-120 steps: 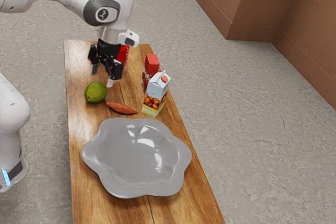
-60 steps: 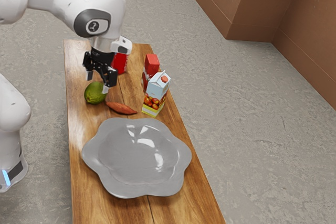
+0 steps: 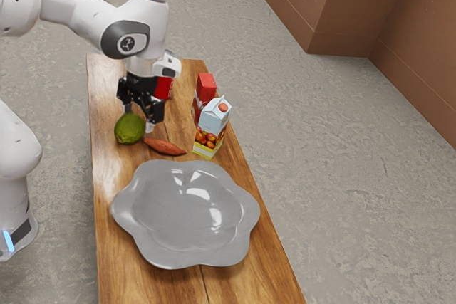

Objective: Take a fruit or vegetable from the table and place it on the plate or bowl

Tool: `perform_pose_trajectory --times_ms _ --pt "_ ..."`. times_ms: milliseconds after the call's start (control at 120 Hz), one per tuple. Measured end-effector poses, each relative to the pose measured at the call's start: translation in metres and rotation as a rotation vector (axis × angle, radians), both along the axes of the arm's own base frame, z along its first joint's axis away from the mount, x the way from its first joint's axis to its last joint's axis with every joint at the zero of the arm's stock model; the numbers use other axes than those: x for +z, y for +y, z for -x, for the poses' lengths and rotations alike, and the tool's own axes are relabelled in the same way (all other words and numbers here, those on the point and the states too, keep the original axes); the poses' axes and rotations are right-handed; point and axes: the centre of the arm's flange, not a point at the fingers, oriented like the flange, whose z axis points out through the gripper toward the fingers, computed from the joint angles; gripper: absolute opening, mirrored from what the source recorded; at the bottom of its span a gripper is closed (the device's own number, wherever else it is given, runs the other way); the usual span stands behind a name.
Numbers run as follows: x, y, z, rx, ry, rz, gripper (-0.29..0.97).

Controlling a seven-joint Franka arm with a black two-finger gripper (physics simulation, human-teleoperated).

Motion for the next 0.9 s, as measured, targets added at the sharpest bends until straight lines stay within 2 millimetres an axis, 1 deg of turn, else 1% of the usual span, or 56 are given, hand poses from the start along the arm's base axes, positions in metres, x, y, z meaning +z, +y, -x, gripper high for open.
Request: perform_pose_trajectory --times_ms 75,183,208,267,400,475,558,667,767,825,900 --pt "-0.005 -0.004 0.001 0.0 0.022 0.027 0.66" --pt "-0.016 -0.015 0.004 -0.006 0.075 0.069 0.64" --pt "-0.018 -0.017 0.005 -0.006 0.086 0.077 0.63" --pt "-0.021 -0.021 0.006 0.002 0.107 0.088 0.53" --pt "-0.021 -0.029 0.008 0.021 0.136 0.092 0.42" --pt "-0.003 -0.035 0.01 0.025 0.132 0.08 0.39" --pt "0.02 -0.044 0.02 0.032 0.12 0.059 0.38" --pt "0.041 -0.054 0.031 0.037 0.123 0.052 0.37" --pt "0.072 -0.075 0.032 0.012 0.104 0.025 0.36" --pt "0.081 -0.082 0.036 0.007 0.102 0.031 0.36" --pt "0.088 -0.092 0.041 -0.005 0.1 0.049 0.36"
